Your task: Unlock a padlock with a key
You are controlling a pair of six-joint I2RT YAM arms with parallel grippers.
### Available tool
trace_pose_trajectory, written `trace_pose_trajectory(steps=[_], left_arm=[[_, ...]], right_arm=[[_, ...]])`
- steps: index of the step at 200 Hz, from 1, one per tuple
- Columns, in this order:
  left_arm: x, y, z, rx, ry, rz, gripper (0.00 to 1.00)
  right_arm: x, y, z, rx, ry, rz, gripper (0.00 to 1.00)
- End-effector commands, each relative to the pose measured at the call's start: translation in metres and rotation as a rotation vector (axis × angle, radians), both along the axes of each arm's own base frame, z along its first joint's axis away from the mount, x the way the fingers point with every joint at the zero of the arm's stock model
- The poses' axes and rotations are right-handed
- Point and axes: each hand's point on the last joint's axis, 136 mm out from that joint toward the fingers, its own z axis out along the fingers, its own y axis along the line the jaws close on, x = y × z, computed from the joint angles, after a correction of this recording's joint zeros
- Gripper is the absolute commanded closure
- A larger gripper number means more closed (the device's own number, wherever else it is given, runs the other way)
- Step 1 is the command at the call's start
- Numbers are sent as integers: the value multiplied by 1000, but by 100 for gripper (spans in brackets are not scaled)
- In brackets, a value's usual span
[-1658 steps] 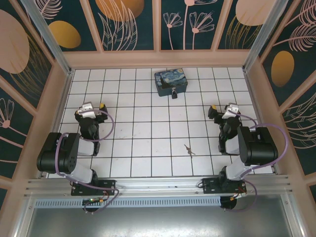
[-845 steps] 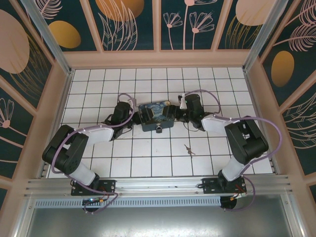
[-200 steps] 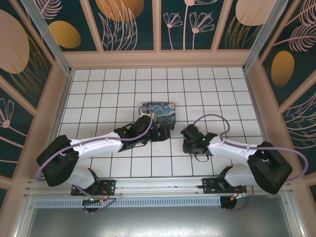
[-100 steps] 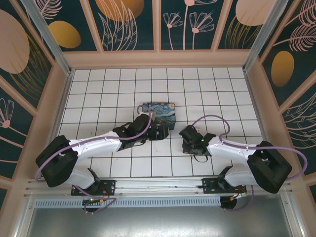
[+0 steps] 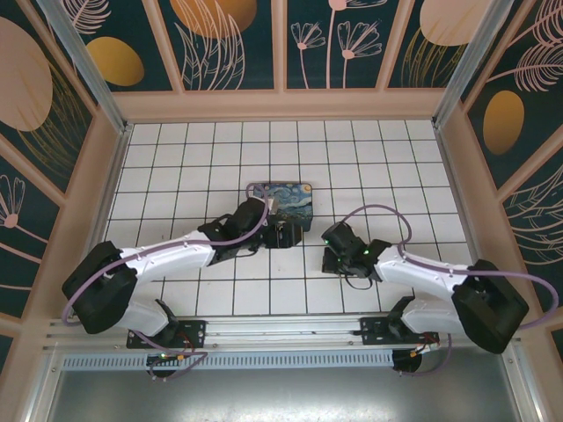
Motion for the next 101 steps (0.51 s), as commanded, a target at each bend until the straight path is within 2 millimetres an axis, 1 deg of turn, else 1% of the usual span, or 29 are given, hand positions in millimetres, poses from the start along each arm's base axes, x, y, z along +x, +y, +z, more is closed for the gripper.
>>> trace_pose_trajectory(steps=[1,25,42,53,80,89,101], left_arm=[[0,-13,36,-133,-12,-103,11],[-4,-23,52,-243,25,-158,17],[-5,-24,60,-296,40,-165,21],[-3,-22,63,-322,44,-158,24],[-3,-20,71,-421,68,-164,38],[-5,-19,74,-452,78,-168,42],[-5,-15,75,-482,85,-160,43]], right_arm=[[6,40,46,186,-113,171,100],[-3,73,83,410,-181,324,100],[-9,86,100,519,-203,394,100],[-11,90,108,559,-211,426,100],[-21,101,122,660,-215,513,100],[-21,102,125,686,-220,521,100],[-17,100,125,705,-217,509,100]])
